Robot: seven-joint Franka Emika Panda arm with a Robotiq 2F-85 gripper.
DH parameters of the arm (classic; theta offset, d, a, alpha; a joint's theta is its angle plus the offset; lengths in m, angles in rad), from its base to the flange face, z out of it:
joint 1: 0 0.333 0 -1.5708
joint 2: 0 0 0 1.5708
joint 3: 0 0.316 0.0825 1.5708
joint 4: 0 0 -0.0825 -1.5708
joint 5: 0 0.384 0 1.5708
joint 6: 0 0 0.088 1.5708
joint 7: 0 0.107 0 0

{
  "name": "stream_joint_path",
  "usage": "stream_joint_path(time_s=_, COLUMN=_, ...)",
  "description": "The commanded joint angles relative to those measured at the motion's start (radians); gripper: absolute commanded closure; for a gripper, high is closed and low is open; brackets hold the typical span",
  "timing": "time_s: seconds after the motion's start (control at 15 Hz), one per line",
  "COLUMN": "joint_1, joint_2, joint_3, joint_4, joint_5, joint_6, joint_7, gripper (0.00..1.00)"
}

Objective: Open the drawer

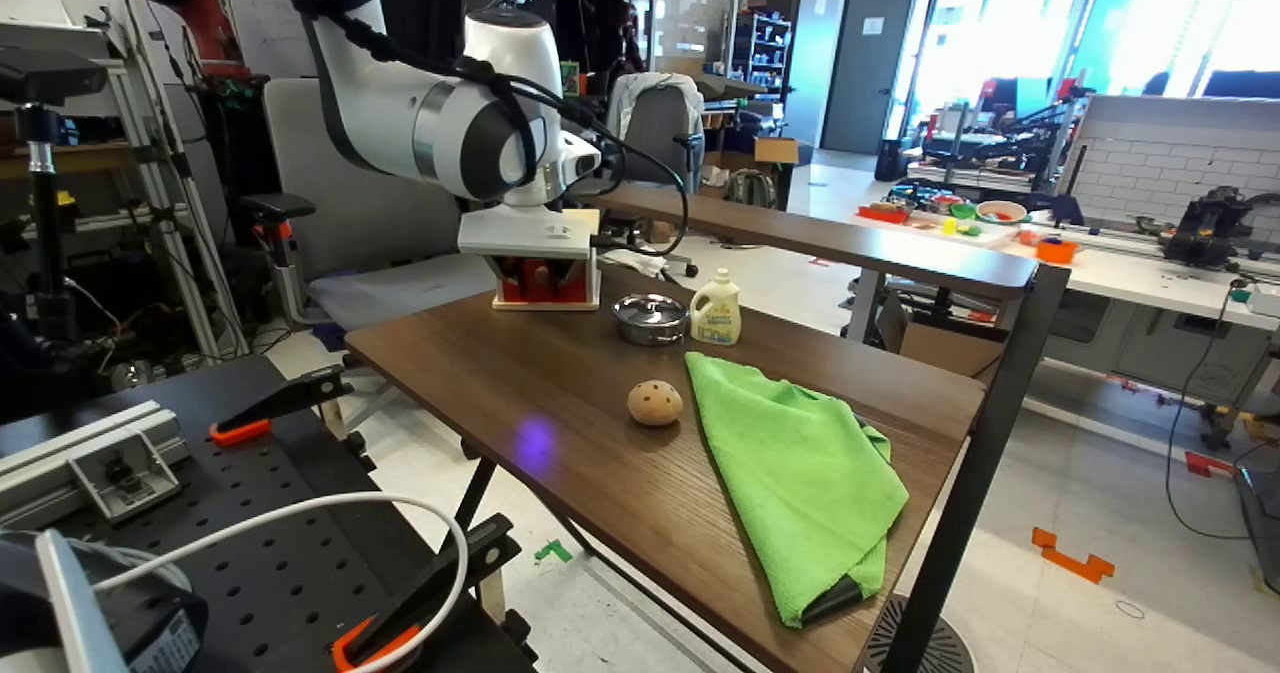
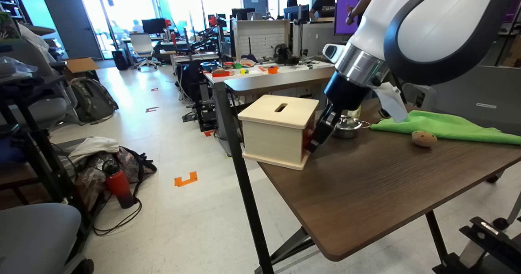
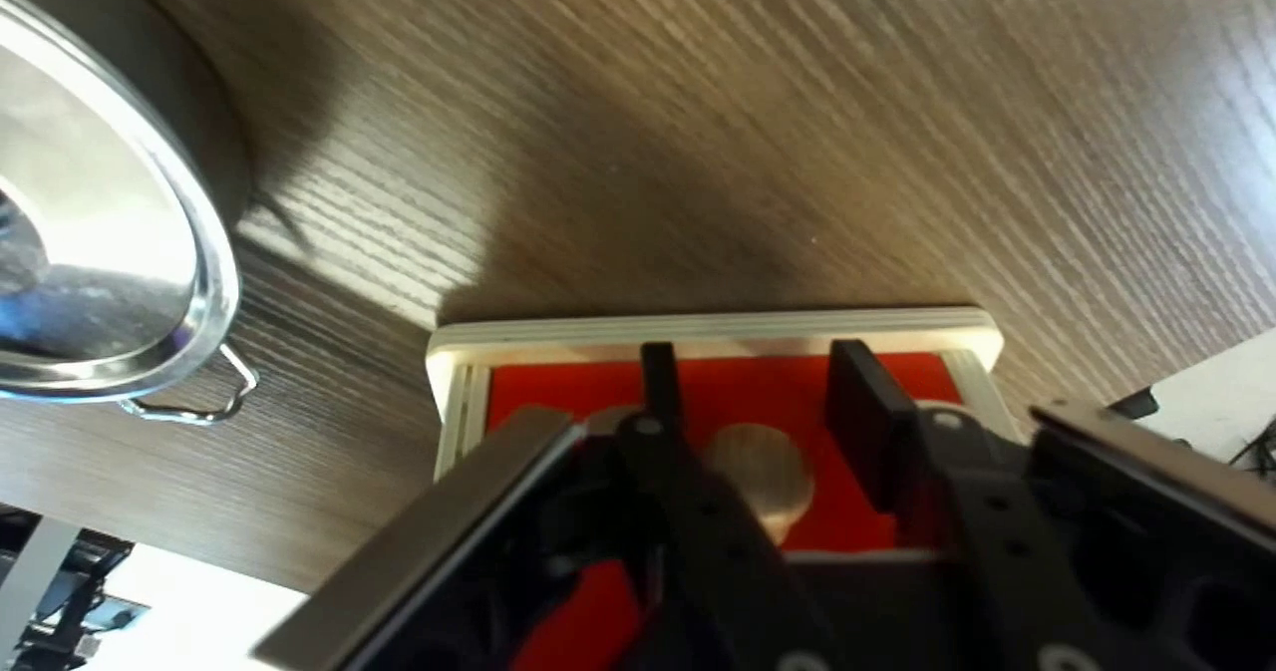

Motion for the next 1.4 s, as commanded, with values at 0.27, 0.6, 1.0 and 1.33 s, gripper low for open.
stream_joint_path(time_s=0.27, joint_1=-0.014, joint_2=-0.004, joint_3=0.017, joint_4=0.031, joint_5=0.021, joint_6=-0.038, joint_7=-0.063, gripper=0.99)
stream_joint_path(time_s=0.6, joint_1=-0.005, joint_2=-0.03, joint_3=-0.001, joint_4=-0.008, joint_5=0.016, joint_6=-0.039, joint_7=-0.068, gripper=0.97)
stream_joint_path(time_s=1.0, joint_1=-0.024, joint_2=-0.07, joint_3=-0.016, joint_4=-0.1, joint_5=0.015, joint_6=-0.024, joint_7=-0.065, gripper=0.97)
stream_joint_path(time_s=1.33, joint_1=-0.056, joint_2=-0.123, joint_3=-0.031, joint_4=-0.207, joint_5=0.013, joint_6=-0.017, joint_7=-0.07, gripper=0.97)
